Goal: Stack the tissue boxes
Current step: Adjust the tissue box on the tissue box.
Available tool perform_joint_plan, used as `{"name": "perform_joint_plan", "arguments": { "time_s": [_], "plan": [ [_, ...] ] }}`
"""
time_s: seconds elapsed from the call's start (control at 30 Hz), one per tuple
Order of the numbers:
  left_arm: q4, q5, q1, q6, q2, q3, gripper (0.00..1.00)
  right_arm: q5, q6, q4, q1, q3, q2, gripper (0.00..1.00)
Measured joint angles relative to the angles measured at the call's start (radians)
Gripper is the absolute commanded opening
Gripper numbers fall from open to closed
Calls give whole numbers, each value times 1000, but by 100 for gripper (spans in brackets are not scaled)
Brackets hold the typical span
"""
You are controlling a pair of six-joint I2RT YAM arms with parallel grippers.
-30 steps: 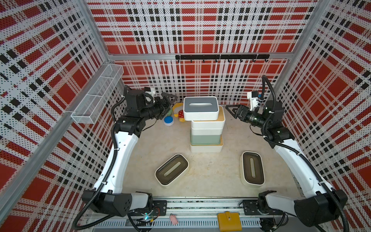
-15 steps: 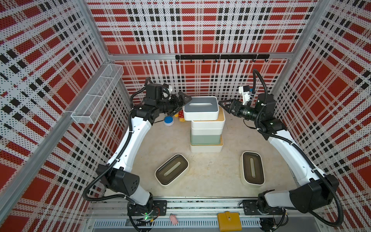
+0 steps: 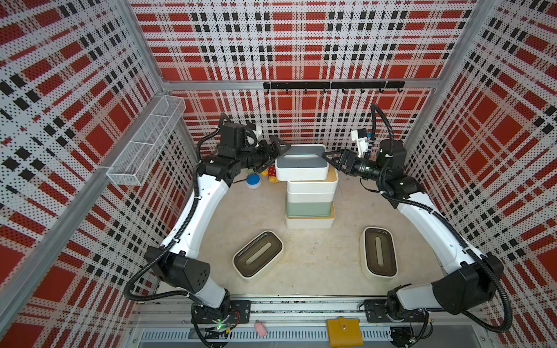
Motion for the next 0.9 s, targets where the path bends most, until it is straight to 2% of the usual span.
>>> {"name": "perform_joint_plan", "arguments": {
  "time_s": [0.43, 0.9],
  "plan": [
    [0, 0, -29, 3, 20, 24, 99, 9, 0, 2, 0, -10, -6, 100],
    [-5, 0, -65, 18, 22, 46, 99, 77, 0, -1, 0, -63, -66, 100]
  ]
}}
